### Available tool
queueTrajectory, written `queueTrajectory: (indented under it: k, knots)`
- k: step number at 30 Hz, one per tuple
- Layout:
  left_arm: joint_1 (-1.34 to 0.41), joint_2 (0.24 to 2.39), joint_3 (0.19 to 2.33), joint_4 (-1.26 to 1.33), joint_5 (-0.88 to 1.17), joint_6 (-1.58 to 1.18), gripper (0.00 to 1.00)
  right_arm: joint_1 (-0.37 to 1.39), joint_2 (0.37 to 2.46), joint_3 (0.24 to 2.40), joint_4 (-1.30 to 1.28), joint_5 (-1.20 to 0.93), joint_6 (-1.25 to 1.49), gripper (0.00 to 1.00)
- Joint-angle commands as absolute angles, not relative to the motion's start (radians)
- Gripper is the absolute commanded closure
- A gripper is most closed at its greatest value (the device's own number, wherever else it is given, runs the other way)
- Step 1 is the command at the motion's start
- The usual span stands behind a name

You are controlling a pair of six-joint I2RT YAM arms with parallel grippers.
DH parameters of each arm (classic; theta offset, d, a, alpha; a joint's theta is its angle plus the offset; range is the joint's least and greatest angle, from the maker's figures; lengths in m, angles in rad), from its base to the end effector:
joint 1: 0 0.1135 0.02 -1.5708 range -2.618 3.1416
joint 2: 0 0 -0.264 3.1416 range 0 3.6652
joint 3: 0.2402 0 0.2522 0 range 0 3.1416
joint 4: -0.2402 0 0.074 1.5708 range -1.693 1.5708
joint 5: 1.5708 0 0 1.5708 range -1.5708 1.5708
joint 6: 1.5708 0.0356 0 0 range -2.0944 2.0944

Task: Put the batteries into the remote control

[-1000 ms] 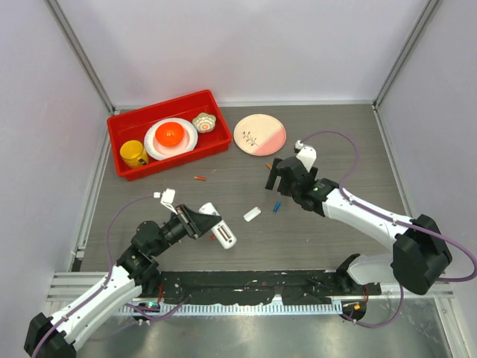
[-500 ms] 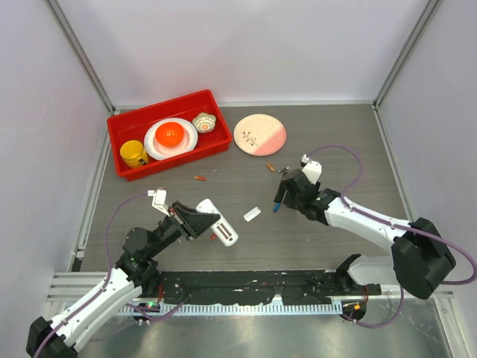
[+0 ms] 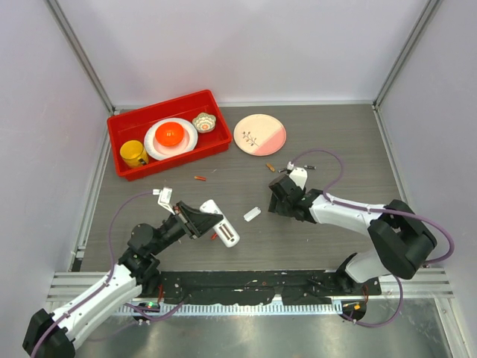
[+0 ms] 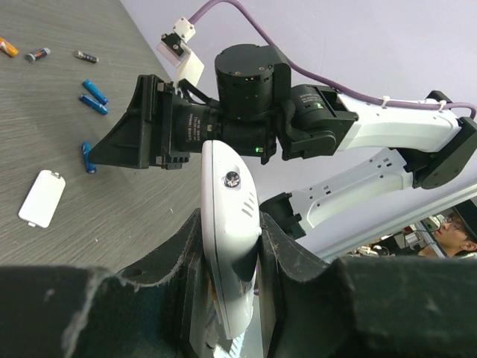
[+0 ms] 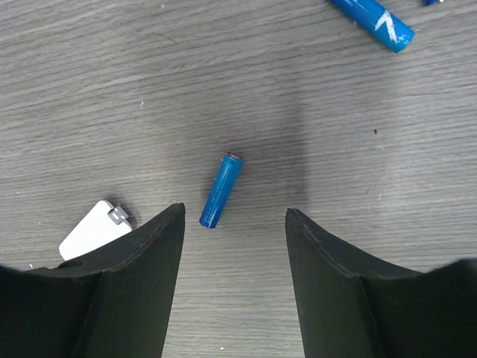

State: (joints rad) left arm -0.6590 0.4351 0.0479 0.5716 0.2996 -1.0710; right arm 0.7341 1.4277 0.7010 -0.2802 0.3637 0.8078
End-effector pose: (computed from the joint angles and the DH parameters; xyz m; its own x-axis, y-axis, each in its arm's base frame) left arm 0.1013 -0.0917 0.2076 -0.6453 -0.5609 -0.5186 0.5176 0.1783 -0.8369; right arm 0.2035 0.1665 0.1662 -0.7841 0.2023 -0.5867 0.1184 0.9768 0.1785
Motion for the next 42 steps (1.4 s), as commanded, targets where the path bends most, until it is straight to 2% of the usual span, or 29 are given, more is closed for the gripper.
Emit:
queueTrajectory:
  k: [1,8,18,29,36,42]
  knots:
    - [-0.663,0.413,-0.025,0.641,0.308,-1.066,1.0,0.741,1.463,0.767,-0.242,0.399,0.804,0.39]
    - [-0.663,0.403,-0.032,0.626,0.302,-1.06,1.0,0.742,1.542,0.813,-0.262,0.391,0.781,0.51]
    - [-0.663,0.397,-0.04,0.615,0.291,-1.054,1.0,0.772,1.578,0.838,-0.33,0.406,0.758,0.58]
    - [-0.663,0.396,-0.044,0.62,0.291,-1.048,1.0,0.787,1.565,0.822,-0.333,0.406,0.701,0.71]
    - [-0.663,0.391,-0.048,0.617,0.282,-1.048,1.0,0.787,1.565,0.819,-0.348,0.42,0.672,0.86]
    - [-0.663,0.397,-0.048,0.617,0.281,-1.049,1.0,0.787,1.586,0.824,-0.37,0.428,0.678,0.83]
